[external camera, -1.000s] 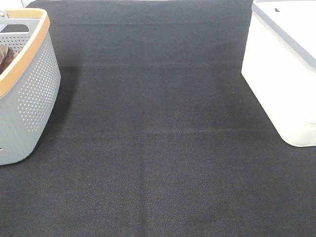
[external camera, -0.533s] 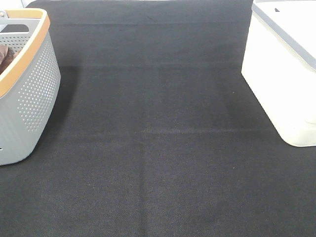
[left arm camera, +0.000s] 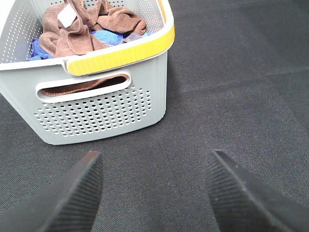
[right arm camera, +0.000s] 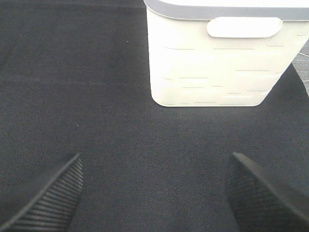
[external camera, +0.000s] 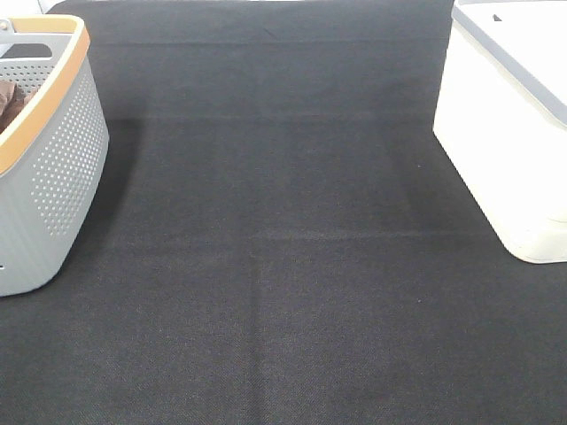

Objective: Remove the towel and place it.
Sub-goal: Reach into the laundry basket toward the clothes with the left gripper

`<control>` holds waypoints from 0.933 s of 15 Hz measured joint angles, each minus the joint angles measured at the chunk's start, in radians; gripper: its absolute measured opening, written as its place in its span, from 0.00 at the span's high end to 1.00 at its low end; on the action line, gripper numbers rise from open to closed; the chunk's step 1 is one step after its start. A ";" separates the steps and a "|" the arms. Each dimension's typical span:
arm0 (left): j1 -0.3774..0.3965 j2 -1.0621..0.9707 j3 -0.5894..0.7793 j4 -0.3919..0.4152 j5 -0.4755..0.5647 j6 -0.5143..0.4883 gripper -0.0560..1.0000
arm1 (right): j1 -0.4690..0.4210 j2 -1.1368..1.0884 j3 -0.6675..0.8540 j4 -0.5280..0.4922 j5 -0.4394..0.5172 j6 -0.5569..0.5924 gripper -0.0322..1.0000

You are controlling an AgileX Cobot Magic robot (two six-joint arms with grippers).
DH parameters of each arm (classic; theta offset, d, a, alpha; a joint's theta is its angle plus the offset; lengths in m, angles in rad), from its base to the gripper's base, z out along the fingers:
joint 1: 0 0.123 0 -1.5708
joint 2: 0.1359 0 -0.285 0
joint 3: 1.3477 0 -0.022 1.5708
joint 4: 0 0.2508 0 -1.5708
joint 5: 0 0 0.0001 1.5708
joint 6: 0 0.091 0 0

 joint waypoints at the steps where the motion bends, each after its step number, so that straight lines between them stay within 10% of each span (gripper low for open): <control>1: 0.000 0.000 0.000 0.000 0.000 0.000 0.38 | 0.000 0.000 0.000 0.000 0.000 0.000 0.23; 14: 0.000 0.000 0.000 0.000 0.000 0.000 0.38 | 0.000 0.000 0.000 0.000 0.000 0.000 0.23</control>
